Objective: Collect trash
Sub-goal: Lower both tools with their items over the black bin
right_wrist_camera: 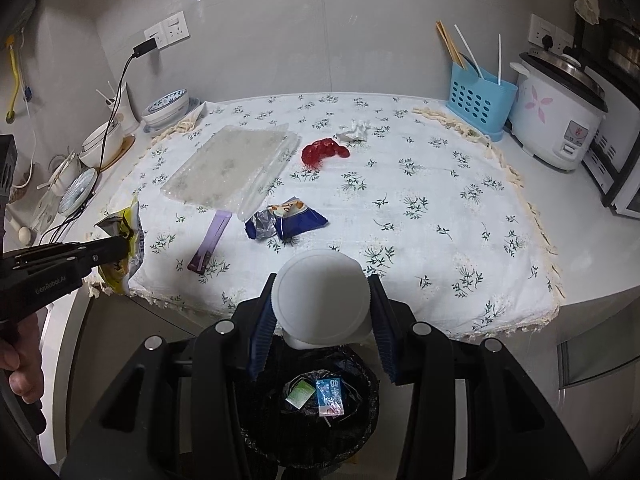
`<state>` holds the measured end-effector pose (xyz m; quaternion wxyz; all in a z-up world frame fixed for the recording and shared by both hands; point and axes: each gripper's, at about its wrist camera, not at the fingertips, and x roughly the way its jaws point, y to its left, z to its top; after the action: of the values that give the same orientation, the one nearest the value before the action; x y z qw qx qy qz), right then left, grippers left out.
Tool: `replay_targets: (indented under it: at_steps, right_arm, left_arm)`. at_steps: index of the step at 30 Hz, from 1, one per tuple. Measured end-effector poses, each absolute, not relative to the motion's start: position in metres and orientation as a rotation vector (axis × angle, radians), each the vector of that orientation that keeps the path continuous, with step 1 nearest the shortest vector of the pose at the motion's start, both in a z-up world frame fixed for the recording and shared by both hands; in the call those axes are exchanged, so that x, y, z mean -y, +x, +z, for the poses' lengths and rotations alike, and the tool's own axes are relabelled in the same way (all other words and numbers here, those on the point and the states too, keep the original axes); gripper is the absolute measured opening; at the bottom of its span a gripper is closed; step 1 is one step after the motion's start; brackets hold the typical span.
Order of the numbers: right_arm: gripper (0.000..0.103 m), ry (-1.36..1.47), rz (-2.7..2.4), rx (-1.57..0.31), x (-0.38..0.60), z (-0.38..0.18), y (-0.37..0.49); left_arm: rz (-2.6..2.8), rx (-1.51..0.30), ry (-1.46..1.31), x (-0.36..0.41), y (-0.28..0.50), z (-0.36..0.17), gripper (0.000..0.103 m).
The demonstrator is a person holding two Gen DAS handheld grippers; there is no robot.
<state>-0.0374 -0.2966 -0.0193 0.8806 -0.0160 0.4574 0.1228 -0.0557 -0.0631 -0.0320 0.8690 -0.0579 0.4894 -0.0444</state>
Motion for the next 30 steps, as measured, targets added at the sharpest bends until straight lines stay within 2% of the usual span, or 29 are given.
replay_targets:
  at_steps: [30]
  right_arm:
    - [0.041,-0.033,0.214,-1.077,0.319,-0.09,-0.077]
  left_arm:
    - [-0.136,-1.146,-0.095,0.1,-0.098,-0.119,0.003]
